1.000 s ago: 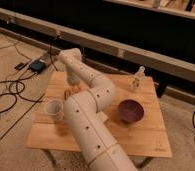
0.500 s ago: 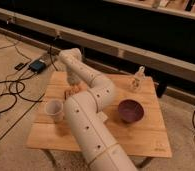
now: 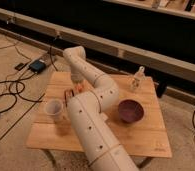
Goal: Drag the pepper across the table
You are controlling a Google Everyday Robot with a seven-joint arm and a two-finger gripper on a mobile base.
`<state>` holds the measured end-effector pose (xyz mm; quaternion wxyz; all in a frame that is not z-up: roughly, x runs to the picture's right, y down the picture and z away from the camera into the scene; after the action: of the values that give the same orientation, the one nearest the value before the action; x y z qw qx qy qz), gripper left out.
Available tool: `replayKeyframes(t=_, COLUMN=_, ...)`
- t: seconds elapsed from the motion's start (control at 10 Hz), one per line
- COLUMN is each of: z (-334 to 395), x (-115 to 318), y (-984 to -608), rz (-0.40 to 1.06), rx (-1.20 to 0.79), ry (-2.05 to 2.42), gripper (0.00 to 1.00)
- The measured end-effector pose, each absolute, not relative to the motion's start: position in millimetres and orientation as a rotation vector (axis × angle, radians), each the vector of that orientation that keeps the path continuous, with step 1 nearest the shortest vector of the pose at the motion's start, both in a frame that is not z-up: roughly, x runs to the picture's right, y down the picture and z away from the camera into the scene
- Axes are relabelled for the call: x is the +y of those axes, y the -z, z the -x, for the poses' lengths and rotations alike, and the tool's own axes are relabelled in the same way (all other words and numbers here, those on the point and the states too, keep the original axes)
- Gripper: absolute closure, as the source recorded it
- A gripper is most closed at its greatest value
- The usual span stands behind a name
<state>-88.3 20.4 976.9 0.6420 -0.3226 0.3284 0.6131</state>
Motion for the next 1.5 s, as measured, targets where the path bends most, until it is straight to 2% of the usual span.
replayKeyframes(t=1.0, z=79.5, x=65.4, y=-973.2, rz=0.81, rx=0.803, ry=-1.408, gripper=0.87)
replayKeyframes(t=1.2, z=83.8, x=83.3, y=-959.1, rz=0.833, rx=0.795, ry=-1.365, gripper=0.87)
replayKeyframes(t=1.5, z=82.7, x=132.4, y=-920.2, rz=0.858, rx=0.782, ry=-1.255, gripper=0.87)
